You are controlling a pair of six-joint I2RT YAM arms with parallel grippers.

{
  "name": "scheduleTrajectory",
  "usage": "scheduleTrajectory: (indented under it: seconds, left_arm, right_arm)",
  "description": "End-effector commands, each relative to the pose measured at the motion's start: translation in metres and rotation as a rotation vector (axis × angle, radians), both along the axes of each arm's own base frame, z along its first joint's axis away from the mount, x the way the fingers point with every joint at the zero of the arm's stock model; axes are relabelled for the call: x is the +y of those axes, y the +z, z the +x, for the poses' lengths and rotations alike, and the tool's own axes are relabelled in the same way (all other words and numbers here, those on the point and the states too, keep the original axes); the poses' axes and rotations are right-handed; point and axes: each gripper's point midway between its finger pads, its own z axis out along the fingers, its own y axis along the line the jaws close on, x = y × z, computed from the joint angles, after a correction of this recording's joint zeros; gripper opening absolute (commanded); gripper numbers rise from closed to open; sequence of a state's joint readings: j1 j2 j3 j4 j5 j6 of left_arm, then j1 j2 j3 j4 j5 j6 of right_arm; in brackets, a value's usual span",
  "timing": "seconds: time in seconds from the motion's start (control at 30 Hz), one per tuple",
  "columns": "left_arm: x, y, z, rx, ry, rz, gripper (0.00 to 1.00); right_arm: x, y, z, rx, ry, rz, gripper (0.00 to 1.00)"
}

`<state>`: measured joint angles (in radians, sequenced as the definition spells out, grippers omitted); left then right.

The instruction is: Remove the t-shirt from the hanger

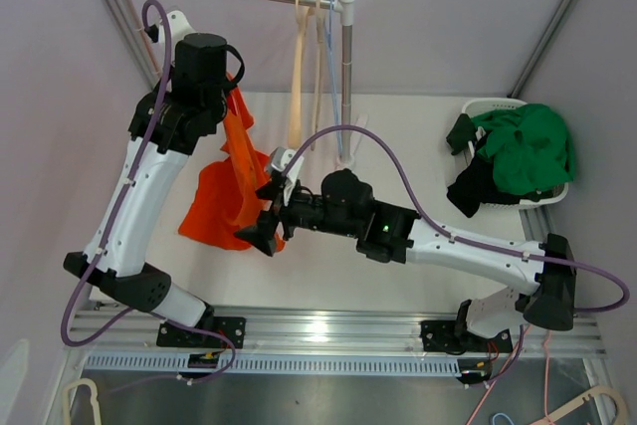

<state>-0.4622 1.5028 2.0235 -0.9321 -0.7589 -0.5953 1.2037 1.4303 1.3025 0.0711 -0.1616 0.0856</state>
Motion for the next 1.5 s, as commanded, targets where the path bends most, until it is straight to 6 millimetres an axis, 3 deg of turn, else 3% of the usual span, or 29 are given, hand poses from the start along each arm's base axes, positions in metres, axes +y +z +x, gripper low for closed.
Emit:
scheduleTrajectory:
  seconds: [0.0,0.07,0.1,0.13,0.27,0.3,0.5,0.53,0.73,0.77,0.8,0.83,0.87,0.93,1.07,1.17,1.3,1.37,1.4,1.43,1.47]
  left_arm:
    - [0.002,0.028,-0.005,-0.096,0.018,-0.043,0.01]
    - [0.003,0.029,-0.007,-0.104,0.015,-0.042,0.01]
    - [0.001,0.027,-0.006,-0.103,0.005,-0.037,0.01]
    - [-0.001,0.027,-0.007,-0.105,-0.01,-0.042,0.01]
    - [-0.008,0.03,-0.01,-0.119,-0.065,-0.064,0.01]
    - [-0.009,0.033,-0.011,-0.135,-0.075,-0.067,0.01]
    - [-0.006,0.03,-0.001,-0.151,-0.059,-0.007,0.01]
    - [-0.007,0.036,0.004,-0.182,-0.06,-0.01,0.01]
    - [-0.004,0.009,0.034,-0.123,-0.04,0.005,0.01]
    - [-0.004,-0.01,0.042,-0.056,-0.04,0.02,0.01]
    - [0.002,0.003,0.044,-0.078,-0.024,-0.015,0.01]
    - [-0.002,-0.001,0.047,-0.059,-0.049,-0.032,0.01]
    - [-0.003,-0.007,0.053,-0.035,-0.056,-0.038,0.01]
    - [-0.001,0.007,0.053,-0.062,-0.055,-0.039,0.01]
    - [0.009,0.042,0.046,-0.129,-0.036,-0.005,0.01]
    - [0.014,0.045,0.041,-0.12,-0.025,0.015,0.01]
    - [0.014,0.036,0.038,-0.085,-0.029,0.023,0.01]
    - [0.009,0.031,0.027,-0.061,-0.074,-0.003,0.01]
    - [-0.003,0.031,0.021,-0.06,-0.149,-0.035,0.01]
    - [-0.004,0.036,0.005,-0.075,-0.182,-0.059,0.01]
    - [-0.01,0.027,-0.002,-0.061,-0.219,-0.085,0.01]
  right_arm:
    - [-0.001,0.029,0.028,-0.065,-0.186,0.13,0.93]
    - [-0.005,0.03,0.032,-0.072,-0.211,0.139,0.82]
    - [-0.006,0.031,0.032,-0.075,-0.219,0.136,0.69]
    - [-0.007,0.028,0.032,-0.073,-0.22,0.124,0.64]
    - [-0.009,0.023,0.03,-0.056,-0.213,0.102,0.02]
    - [-0.008,0.023,0.029,-0.048,-0.209,0.098,0.0]
    - [-0.017,0.024,-0.008,-0.024,-0.118,0.063,0.0]
    - [-0.022,0.015,-0.014,-0.013,-0.115,0.015,0.0]
    - [-0.061,0.004,-0.062,0.026,-0.057,-0.032,0.0]
    - [-0.064,0.001,-0.069,0.043,-0.039,-0.036,0.0]
    - [-0.066,-0.002,-0.074,0.082,-0.036,-0.037,0.0]
    - [-0.069,-0.012,-0.081,0.106,-0.03,-0.063,0.0]
    - [-0.069,-0.019,-0.081,0.124,-0.04,-0.077,0.0]
    - [-0.069,-0.047,-0.075,0.158,-0.09,-0.122,0.0]
    - [-0.059,-0.082,-0.074,0.207,-0.114,-0.172,0.0]
    - [-0.052,-0.095,-0.076,0.223,-0.103,-0.2,0.0]
    - [-0.052,-0.095,-0.071,0.216,-0.12,-0.192,0.0]
    - [-0.054,-0.095,-0.062,0.203,-0.148,-0.192,0.0]
    - [-0.055,-0.094,-0.049,0.202,-0.179,-0.185,0.0]
    - [-0.055,-0.091,-0.041,0.198,-0.194,-0.171,0.0]
    - [-0.055,-0.088,-0.034,0.193,-0.209,-0.162,0.0]
